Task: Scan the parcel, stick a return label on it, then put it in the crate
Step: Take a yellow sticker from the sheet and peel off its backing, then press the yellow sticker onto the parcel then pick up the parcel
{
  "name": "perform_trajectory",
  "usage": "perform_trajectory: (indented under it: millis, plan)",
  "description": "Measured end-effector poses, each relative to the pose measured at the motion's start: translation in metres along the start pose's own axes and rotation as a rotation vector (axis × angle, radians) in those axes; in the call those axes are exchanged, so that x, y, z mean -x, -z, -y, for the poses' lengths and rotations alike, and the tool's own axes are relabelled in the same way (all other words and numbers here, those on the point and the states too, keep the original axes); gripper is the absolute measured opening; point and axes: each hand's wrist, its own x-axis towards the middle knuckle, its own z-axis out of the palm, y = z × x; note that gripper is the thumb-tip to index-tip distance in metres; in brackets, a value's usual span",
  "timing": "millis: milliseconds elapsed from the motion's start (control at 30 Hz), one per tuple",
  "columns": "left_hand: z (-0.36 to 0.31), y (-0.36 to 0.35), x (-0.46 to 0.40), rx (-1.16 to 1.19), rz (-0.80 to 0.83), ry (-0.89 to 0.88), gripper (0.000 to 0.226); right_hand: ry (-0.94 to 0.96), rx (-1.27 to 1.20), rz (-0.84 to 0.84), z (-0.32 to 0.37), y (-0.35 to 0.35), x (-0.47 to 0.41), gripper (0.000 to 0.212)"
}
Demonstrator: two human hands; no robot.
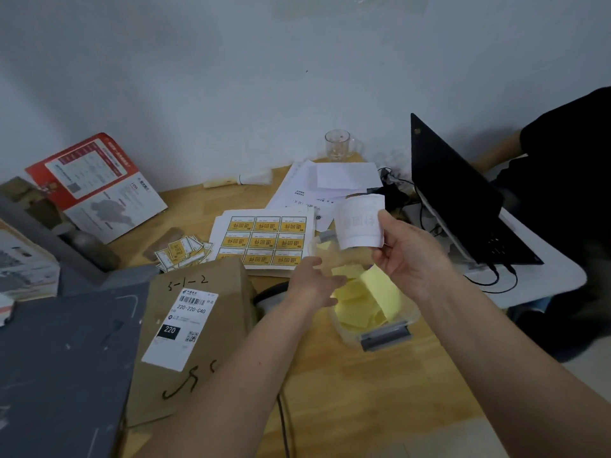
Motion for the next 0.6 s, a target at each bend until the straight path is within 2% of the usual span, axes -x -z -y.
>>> perform_trajectory:
  millis: [100, 167, 233, 333, 400, 500, 600]
  plan:
    - [-0.003, 0.020, 0.006, 0.024, -0.113, -0.047, 0.050, -0.001, 0.026, -0.005, -0.010, -0.005, -0.003, 0.037]
    - [-0.006, 0.039, 0.013, 0.066, -0.160, -0.054, 0.038, 0.022, 0.071, 0.044, -0.016, -0.018, 0.001, 0.025]
    - [-0.011, 0.062, 0.023, 0.182, -0.153, -0.014, 0.044, 0.058, 0.122, 0.115, -0.024, -0.037, 0.007, 0.018]
    - [-0.015, 0.102, 0.038, 0.370, -0.065, 0.060, 0.069, 0.213, 0.329, 0.205, -0.043, -0.066, 0.021, 0.026]
    - [-0.012, 0.131, 0.048, 0.439, -0.033, 0.041, 0.080, 0.351, 0.483, 0.275, -0.057, -0.084, 0.031, 0.029]
    - [-0.005, 0.174, 0.061, 0.476, -0.068, -0.019, 0.074, 0.468, 0.624, 0.381, -0.076, -0.107, 0.039, 0.023]
    - [0.004, 0.213, 0.072, 0.412, -0.044, -0.062, 0.063, 0.522, 0.740, 0.466, -0.094, -0.129, 0.045, 0.026]
